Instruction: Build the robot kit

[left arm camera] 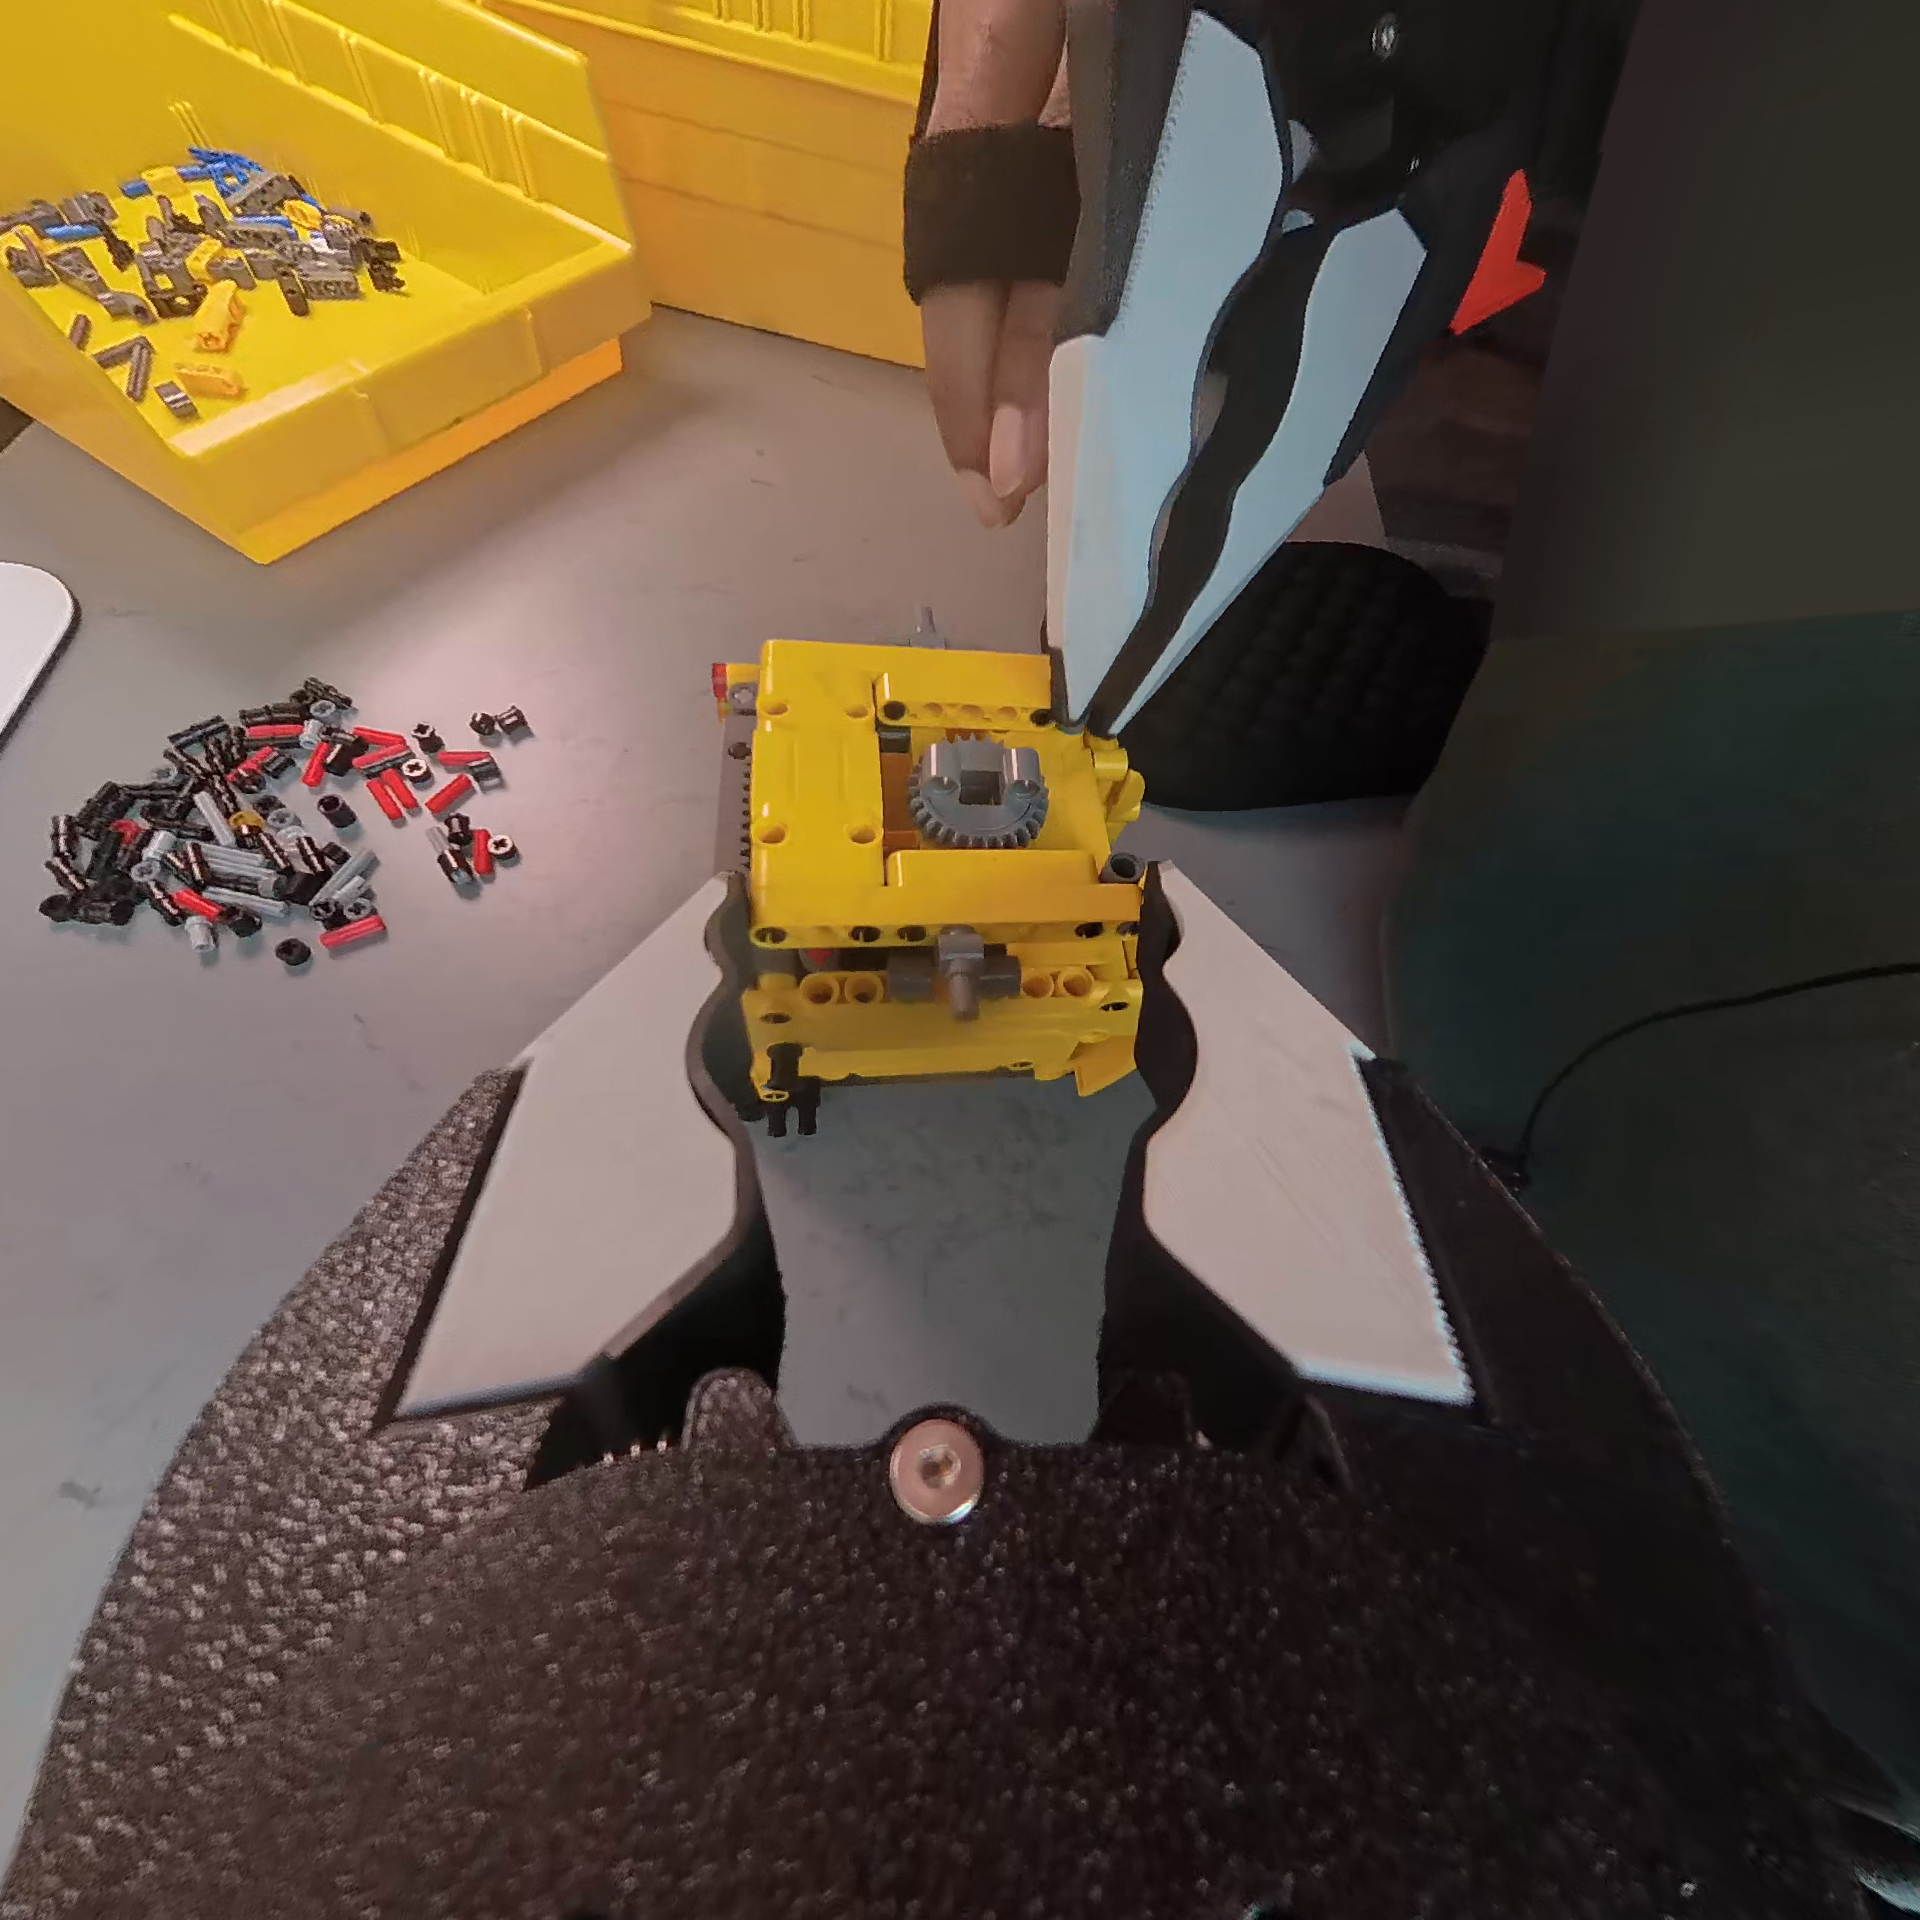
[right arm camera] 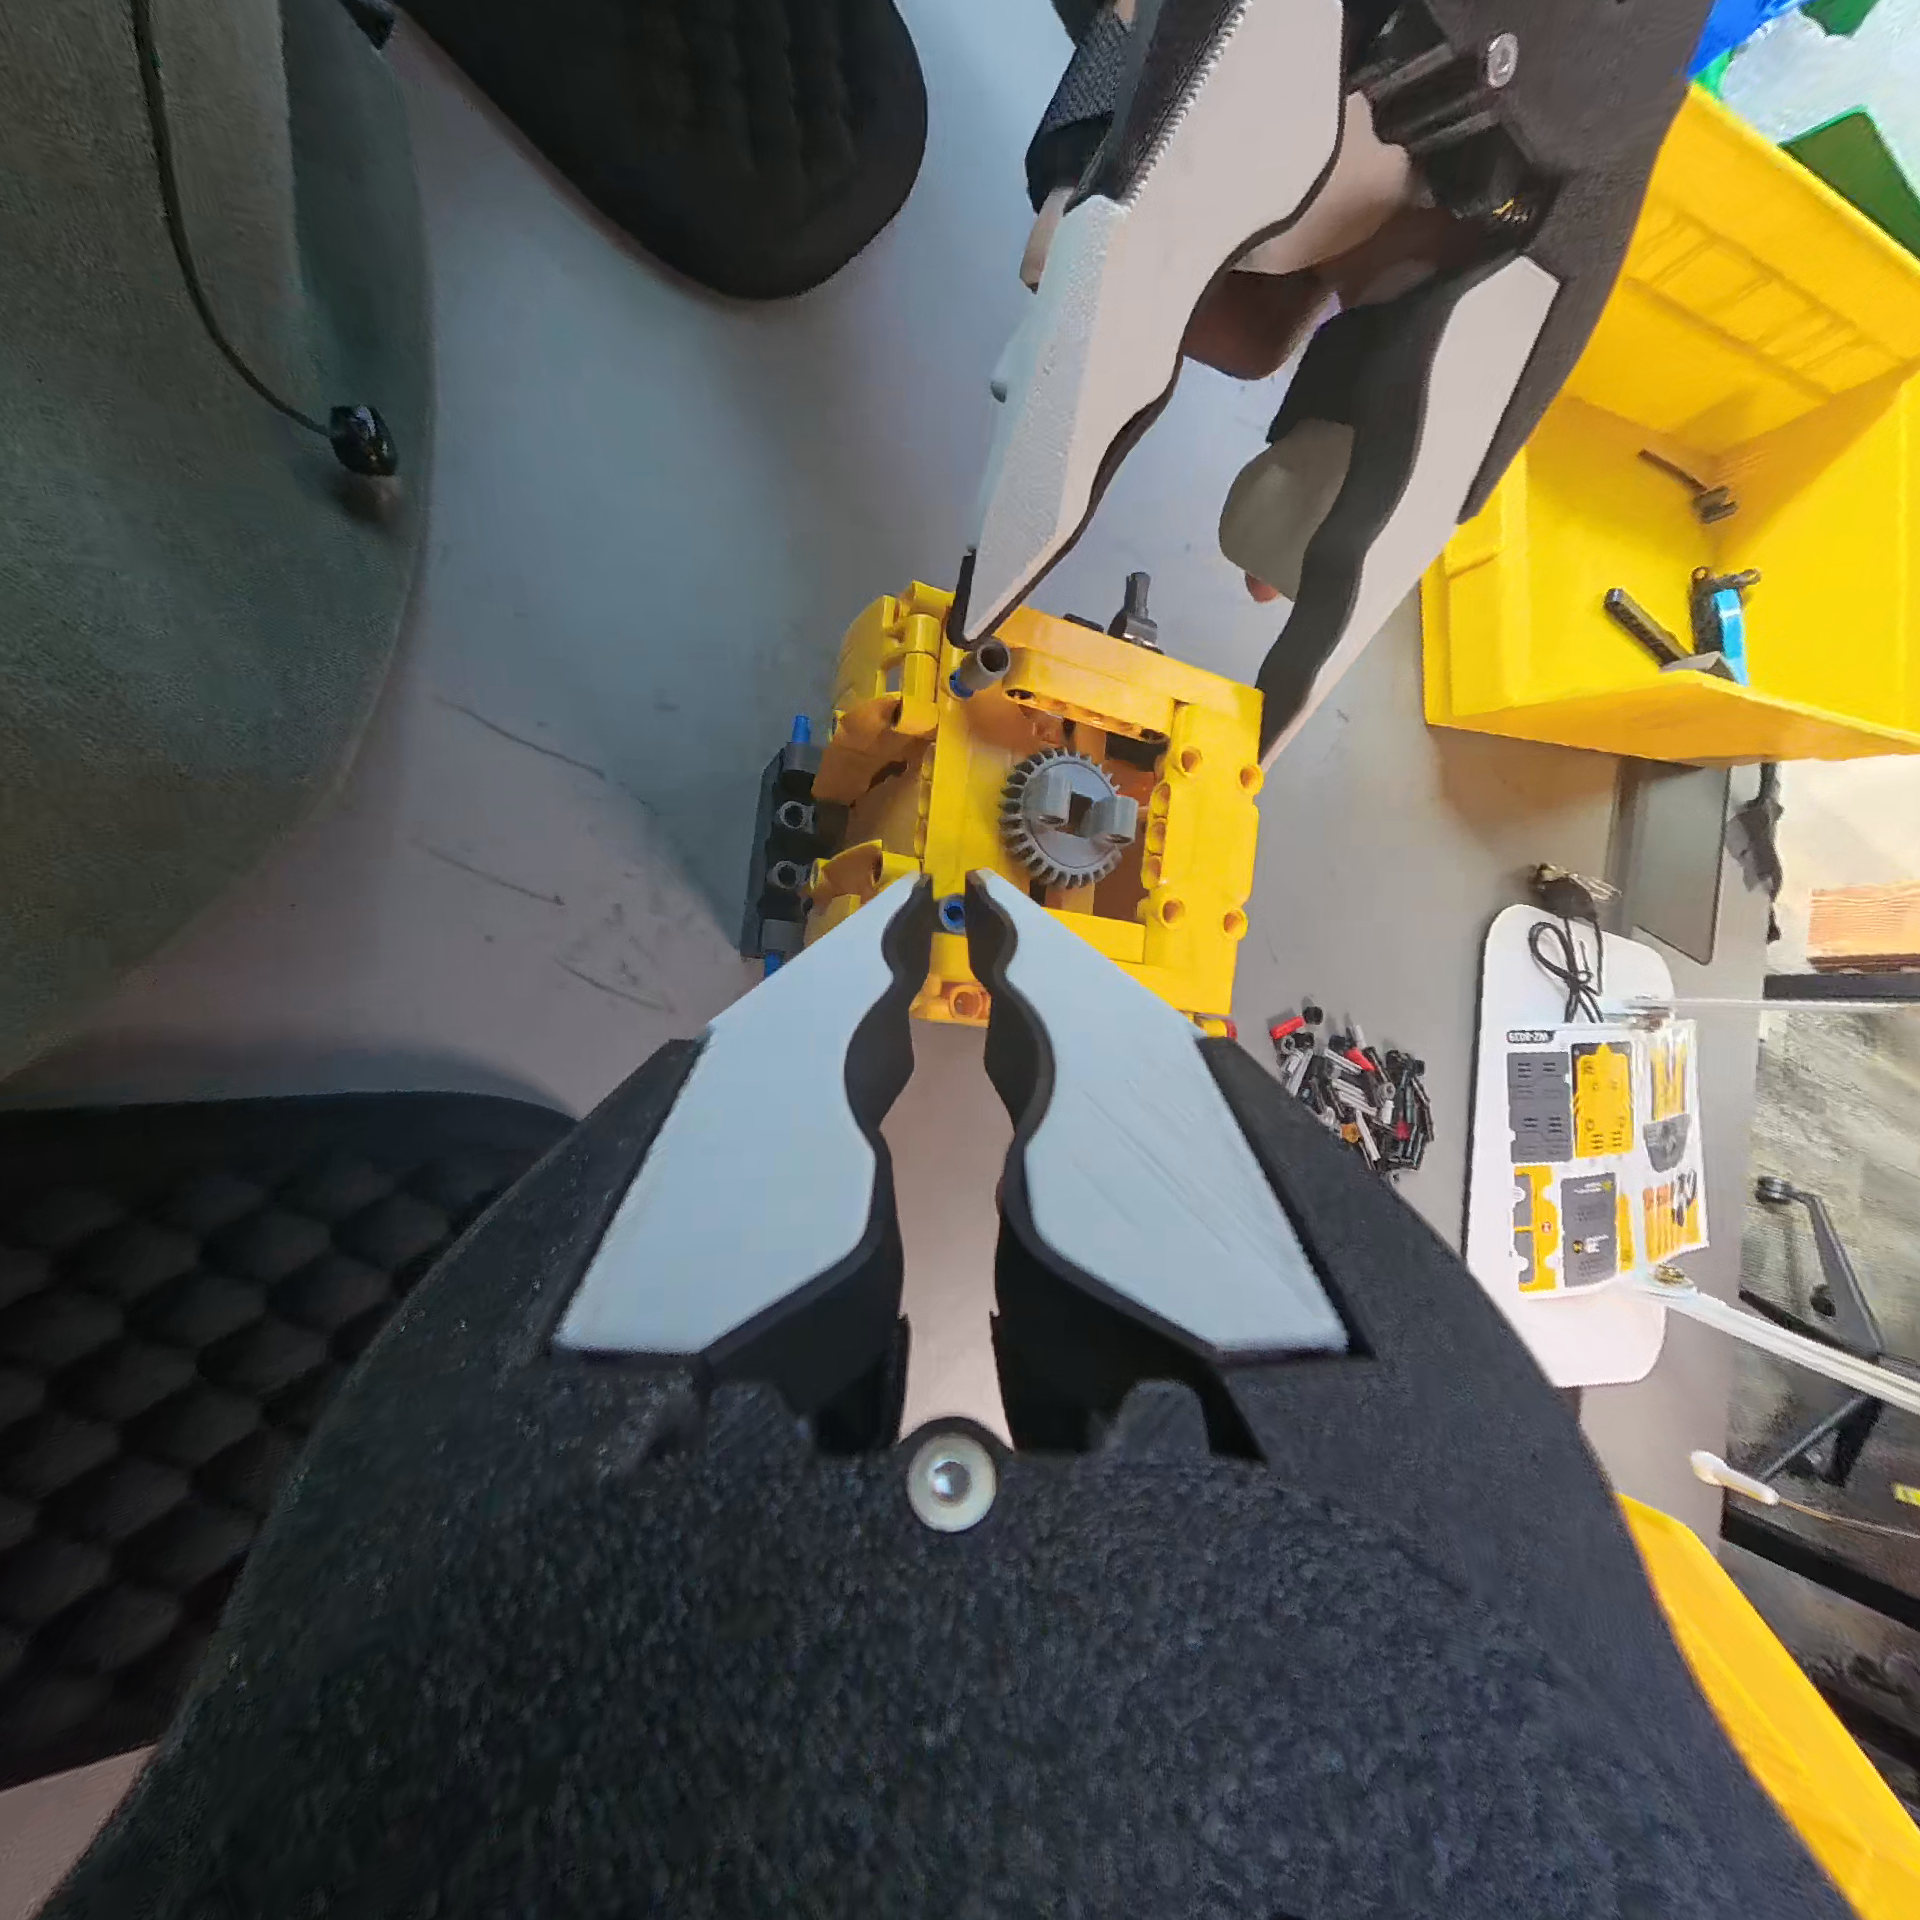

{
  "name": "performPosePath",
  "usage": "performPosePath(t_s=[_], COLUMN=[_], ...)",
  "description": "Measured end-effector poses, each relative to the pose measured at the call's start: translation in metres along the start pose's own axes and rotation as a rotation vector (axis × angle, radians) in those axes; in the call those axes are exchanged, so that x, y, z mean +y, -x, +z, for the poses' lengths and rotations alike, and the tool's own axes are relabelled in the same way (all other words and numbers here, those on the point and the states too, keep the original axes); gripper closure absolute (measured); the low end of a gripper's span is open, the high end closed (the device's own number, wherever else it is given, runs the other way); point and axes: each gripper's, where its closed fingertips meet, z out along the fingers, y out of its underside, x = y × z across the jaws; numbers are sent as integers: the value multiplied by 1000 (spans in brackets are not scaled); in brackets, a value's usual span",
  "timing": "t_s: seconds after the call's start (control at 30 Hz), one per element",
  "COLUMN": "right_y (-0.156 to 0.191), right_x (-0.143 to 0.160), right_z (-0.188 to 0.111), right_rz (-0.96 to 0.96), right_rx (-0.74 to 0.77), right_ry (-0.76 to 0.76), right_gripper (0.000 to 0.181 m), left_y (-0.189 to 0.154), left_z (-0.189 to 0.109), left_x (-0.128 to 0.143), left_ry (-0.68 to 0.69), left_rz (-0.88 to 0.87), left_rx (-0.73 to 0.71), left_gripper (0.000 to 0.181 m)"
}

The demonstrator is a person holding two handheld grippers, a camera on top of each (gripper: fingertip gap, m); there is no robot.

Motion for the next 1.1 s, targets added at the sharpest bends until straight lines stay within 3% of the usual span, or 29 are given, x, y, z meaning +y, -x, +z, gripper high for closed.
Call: performPosePath(t_s=[0.2,0.27,0.43,0.6,1.1], right_y=[4,8,-11,-8,-9], right_x=[-5,-8,-33,-37,-37], right_z=[4,2,1,20,24], right_rz=[56,116,215,155,18], right_rx=[-48,-103,-69,-112,-243], right_ry=[-22,-73,-185,-136,61], right_gripper=[181,173,172,175,170], left_y=[0,0,0,-1,-1], left_z=[-2,-2,-2,-2,-2], left_x=[0,1,0,0,2], left_ry=[21,17,11,21,2], left_rz=[38,28,39,49,29], left_rx=[-15,-14,-19,-28,-42], left_gripper=[107,107,107,107,106])
